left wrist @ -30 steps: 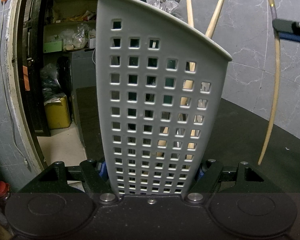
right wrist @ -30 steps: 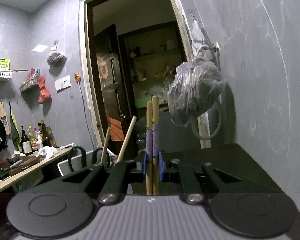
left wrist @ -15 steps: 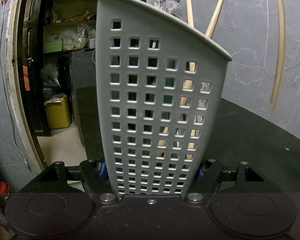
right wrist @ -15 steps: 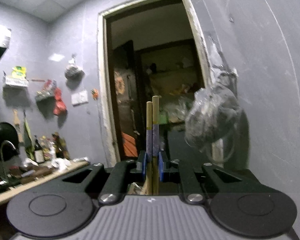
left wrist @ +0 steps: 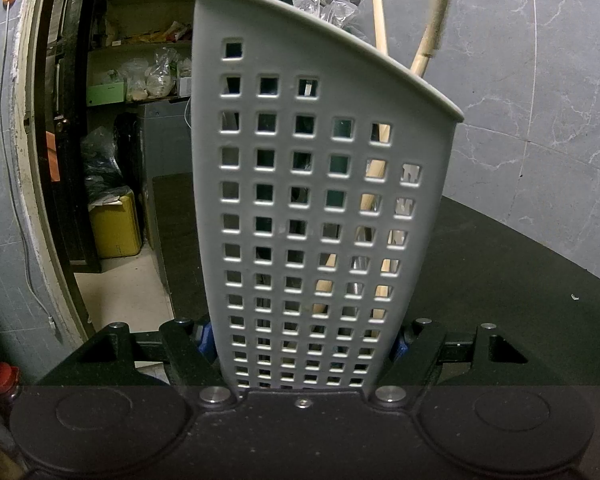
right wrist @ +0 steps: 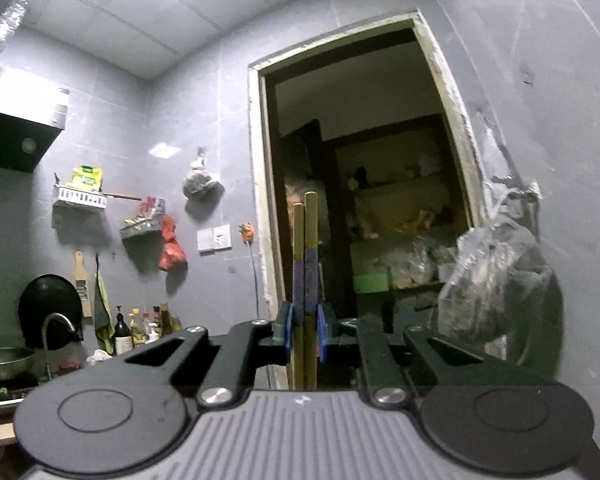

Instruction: Organize utensils

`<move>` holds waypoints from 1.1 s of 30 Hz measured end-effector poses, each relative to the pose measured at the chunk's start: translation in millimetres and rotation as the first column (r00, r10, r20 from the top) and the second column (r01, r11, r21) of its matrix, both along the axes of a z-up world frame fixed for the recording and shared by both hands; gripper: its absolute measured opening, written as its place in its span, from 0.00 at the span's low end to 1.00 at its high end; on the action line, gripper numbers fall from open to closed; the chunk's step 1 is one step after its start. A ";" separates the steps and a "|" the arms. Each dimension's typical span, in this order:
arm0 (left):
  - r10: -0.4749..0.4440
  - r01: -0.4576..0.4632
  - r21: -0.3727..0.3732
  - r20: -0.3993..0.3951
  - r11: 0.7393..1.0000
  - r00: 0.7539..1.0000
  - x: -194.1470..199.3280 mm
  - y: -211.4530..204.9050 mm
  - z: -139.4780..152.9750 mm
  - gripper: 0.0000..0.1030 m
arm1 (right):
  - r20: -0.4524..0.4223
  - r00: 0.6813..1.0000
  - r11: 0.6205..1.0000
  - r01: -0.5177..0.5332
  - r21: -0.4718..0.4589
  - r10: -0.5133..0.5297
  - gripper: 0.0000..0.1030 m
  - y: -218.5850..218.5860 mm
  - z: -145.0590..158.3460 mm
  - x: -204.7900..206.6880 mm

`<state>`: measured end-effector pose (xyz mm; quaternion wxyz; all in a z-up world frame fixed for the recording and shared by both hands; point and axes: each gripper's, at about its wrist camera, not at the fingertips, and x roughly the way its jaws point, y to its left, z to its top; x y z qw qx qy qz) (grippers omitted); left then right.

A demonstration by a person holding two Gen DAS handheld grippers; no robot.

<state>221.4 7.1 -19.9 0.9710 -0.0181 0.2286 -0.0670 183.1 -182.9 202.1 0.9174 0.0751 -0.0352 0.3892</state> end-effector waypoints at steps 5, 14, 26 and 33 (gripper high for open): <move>0.000 0.000 -0.001 0.000 1.000 1.000 0.0 0.0 0.0 0.74 | 0.002 1.000 1.000 -0.014 0.003 0.014 0.14 13.2 -1.5 7.1; -0.001 0.001 -0.003 0.001 1.000 1.000 -0.3 -0.4 0.4 0.74 | -0.005 1.000 0.999 -0.019 -0.029 0.019 0.14 29.3 -11.9 13.3; -0.001 0.001 -0.003 0.001 1.000 1.000 -0.4 -0.5 0.5 0.74 | -0.045 0.999 0.998 -0.028 -0.055 0.026 0.14 32.4 -22.3 20.4; -0.001 0.001 -0.004 0.001 1.000 1.000 -0.4 -0.5 0.4 0.74 | -0.082 0.996 0.997 -0.031 -0.074 0.025 0.14 34.8 -31.7 27.6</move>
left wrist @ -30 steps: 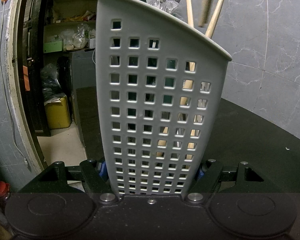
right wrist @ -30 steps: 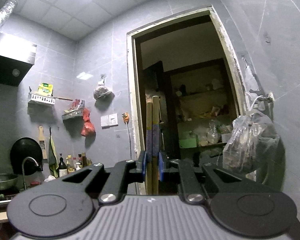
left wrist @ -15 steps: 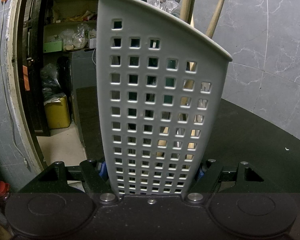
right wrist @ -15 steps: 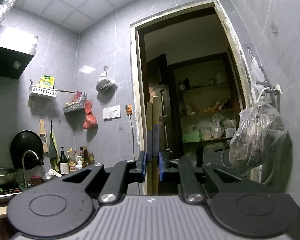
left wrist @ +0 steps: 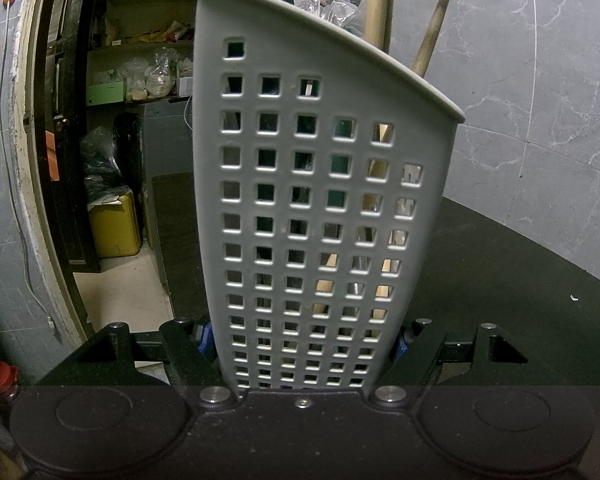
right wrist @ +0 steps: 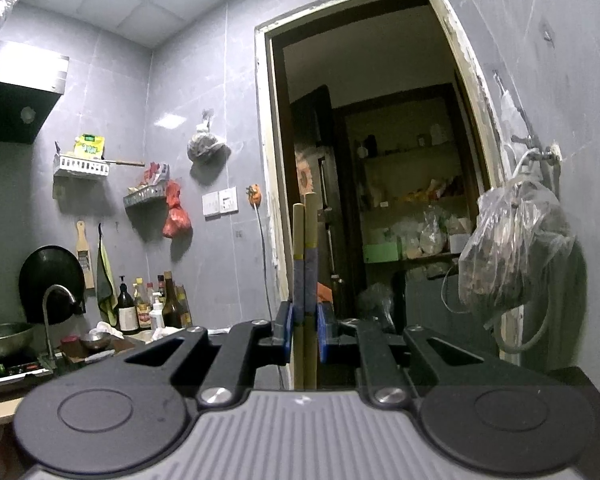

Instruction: Organize utensils

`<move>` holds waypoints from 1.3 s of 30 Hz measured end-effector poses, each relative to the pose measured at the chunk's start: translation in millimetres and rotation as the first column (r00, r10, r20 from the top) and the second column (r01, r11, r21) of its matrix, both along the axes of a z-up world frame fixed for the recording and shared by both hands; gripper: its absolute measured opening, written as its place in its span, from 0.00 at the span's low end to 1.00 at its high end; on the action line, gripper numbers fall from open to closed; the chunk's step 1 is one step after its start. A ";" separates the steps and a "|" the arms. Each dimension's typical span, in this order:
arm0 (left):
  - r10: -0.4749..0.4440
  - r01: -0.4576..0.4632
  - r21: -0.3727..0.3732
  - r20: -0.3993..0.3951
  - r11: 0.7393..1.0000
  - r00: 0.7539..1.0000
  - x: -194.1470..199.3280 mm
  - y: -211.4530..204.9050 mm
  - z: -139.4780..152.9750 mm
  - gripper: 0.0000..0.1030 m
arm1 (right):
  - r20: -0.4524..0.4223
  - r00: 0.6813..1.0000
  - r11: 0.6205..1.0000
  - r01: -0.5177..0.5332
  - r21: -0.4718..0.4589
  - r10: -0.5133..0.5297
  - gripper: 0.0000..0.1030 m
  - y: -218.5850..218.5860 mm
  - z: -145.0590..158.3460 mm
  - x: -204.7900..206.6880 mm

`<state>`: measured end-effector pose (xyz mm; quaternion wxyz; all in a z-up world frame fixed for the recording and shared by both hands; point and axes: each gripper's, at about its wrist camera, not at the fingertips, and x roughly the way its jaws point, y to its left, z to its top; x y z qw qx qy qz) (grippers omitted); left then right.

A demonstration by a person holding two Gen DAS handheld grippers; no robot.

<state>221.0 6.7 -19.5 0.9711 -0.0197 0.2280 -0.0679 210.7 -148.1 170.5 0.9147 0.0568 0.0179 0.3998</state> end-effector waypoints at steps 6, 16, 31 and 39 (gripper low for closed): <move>0.000 0.000 0.000 0.000 1.000 1.000 0.0 0.0 0.0 0.74 | -0.035 0.999 1.000 -0.006 0.000 0.006 0.14 1.9 -8.4 5.6; 0.000 0.000 -0.001 0.000 1.000 1.000 -0.1 -0.1 0.0 0.74 | -0.049 0.999 1.000 -0.008 0.012 0.009 0.14 5.4 -24.9 7.4; 0.000 0.000 -0.001 0.000 1.000 1.000 -0.2 -0.1 0.0 0.74 | -0.084 0.996 0.999 -0.010 -0.042 0.007 0.14 12.1 -49.6 6.4; 0.000 0.000 -0.001 0.000 1.000 1.000 -0.2 -0.1 0.0 0.74 | -0.113 0.994 0.998 -0.014 -0.054 0.008 0.14 11.2 -60.1 7.7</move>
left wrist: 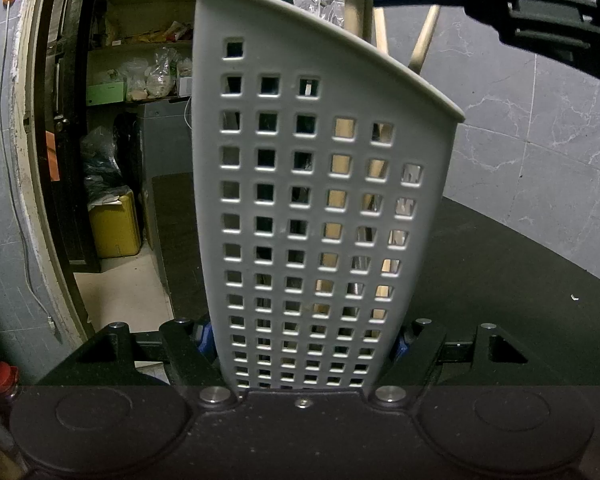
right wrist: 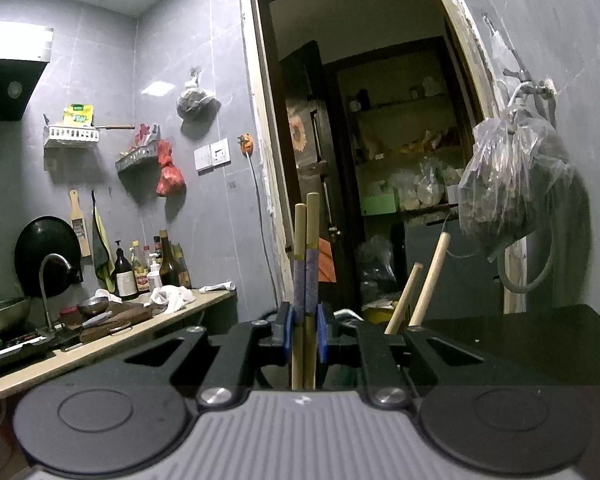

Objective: Organize utensils
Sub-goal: 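Lower the purple-banded chopstick pair into the basket with the right tool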

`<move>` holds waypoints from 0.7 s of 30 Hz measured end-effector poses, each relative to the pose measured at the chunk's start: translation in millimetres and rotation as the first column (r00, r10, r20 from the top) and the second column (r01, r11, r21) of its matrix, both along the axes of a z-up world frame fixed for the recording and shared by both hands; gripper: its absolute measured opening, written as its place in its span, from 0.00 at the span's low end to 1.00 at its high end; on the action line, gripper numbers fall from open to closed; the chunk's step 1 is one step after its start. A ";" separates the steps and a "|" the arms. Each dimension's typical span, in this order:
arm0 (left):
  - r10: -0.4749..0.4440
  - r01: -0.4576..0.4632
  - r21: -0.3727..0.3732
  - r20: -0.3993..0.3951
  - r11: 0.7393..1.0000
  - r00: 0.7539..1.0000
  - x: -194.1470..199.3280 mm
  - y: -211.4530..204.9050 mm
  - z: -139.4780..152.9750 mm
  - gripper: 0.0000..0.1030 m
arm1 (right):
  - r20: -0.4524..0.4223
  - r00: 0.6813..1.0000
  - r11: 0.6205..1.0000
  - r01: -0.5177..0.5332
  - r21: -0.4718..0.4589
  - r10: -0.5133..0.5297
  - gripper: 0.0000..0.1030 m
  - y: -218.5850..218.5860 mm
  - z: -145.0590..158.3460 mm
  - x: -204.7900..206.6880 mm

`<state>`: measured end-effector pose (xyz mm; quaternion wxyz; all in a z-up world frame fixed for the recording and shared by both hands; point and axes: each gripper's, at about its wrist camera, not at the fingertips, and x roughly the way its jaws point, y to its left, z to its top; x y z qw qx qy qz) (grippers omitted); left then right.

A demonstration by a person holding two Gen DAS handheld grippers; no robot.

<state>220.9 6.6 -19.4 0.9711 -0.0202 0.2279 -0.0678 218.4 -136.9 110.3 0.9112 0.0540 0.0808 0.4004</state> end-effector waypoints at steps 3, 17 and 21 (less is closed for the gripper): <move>0.000 0.000 0.001 0.000 1.000 1.000 0.0 0.0 0.0 0.74 | -0.010 1.000 1.000 0.001 -0.002 -0.001 0.14 -0.4 -3.6 0.8; 0.000 0.000 0.004 -0.001 1.000 1.000 0.0 0.0 0.0 0.74 | -0.024 0.999 1.000 0.021 0.003 -0.021 0.15 -4.9 -8.7 -0.2; 0.001 -0.001 0.005 0.000 1.000 1.000 -0.3 -0.1 0.2 0.74 | -0.024 0.999 1.000 0.021 0.004 -0.021 0.15 -4.6 -8.4 -0.5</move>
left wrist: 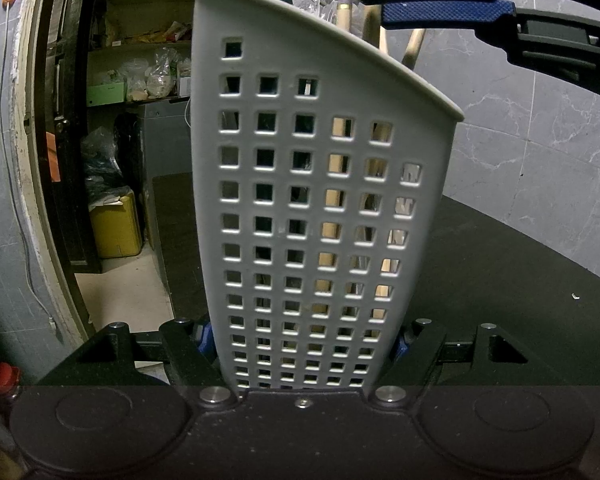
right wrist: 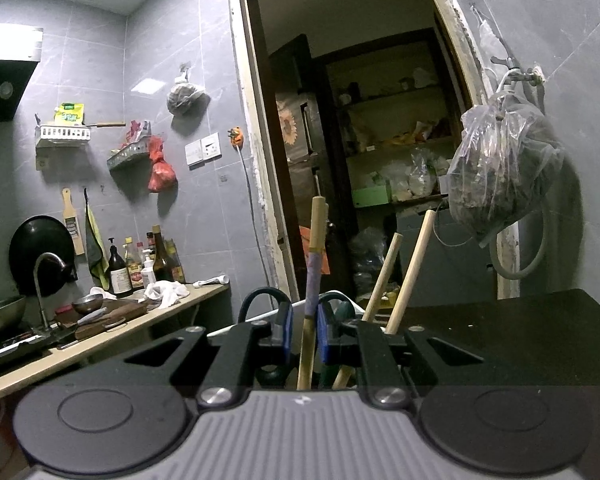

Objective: Organize utensils
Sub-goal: 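Lower the purple-banded chopstick pair into the basket with the right tool, then open the right tool and release the chopsticks into the basket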

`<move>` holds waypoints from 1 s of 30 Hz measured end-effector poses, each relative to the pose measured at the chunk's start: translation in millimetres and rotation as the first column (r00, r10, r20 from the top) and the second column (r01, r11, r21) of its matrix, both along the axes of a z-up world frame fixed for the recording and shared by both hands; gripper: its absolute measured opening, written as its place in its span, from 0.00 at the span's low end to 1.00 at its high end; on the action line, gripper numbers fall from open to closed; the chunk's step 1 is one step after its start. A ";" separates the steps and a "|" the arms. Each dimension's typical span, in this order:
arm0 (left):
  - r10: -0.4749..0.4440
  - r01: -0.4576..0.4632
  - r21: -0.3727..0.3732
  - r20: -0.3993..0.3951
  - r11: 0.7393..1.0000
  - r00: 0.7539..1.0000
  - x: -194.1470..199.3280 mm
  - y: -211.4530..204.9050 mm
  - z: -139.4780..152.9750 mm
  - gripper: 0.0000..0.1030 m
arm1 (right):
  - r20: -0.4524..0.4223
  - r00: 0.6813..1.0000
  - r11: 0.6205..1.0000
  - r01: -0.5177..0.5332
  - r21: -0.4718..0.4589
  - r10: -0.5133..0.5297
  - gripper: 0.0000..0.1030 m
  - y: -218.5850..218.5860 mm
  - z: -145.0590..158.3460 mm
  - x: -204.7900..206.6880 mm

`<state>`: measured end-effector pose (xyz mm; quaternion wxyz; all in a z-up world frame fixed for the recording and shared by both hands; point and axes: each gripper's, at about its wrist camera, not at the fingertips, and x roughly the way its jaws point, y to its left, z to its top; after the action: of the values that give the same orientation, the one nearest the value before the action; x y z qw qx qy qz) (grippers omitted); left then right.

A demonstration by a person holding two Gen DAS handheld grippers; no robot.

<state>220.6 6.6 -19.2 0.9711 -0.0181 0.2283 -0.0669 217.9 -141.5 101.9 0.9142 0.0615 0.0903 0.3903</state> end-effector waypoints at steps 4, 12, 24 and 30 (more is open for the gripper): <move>0.000 0.000 0.002 0.000 1.000 1.000 0.0 0.0 0.0 0.74 | 0.000 1.000 1.000 0.002 -0.001 -0.002 0.15 -0.1 -0.3 -0.3; 0.000 0.000 0.004 -0.001 1.000 1.000 0.0 -0.2 0.0 0.74 | 0.010 1.000 1.000 0.007 -0.001 -0.007 0.27 -1.5 -0.1 -2.0; 0.002 -0.002 0.007 -0.001 1.000 1.000 -0.5 0.0 0.8 0.74 | 0.035 0.999 1.000 0.022 -0.006 -0.022 0.40 -4.1 2.4 -8.3; 0.004 -0.004 0.006 -0.002 1.000 1.000 -1.4 0.7 1.8 0.75 | 0.045 0.999 1.000 0.031 -0.003 -0.031 0.51 -7.1 2.9 -13.7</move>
<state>219.3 7.3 -17.4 0.9711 -0.0159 0.2292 -0.0641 204.2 -148.6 104.9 0.9220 0.0526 0.0696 0.3772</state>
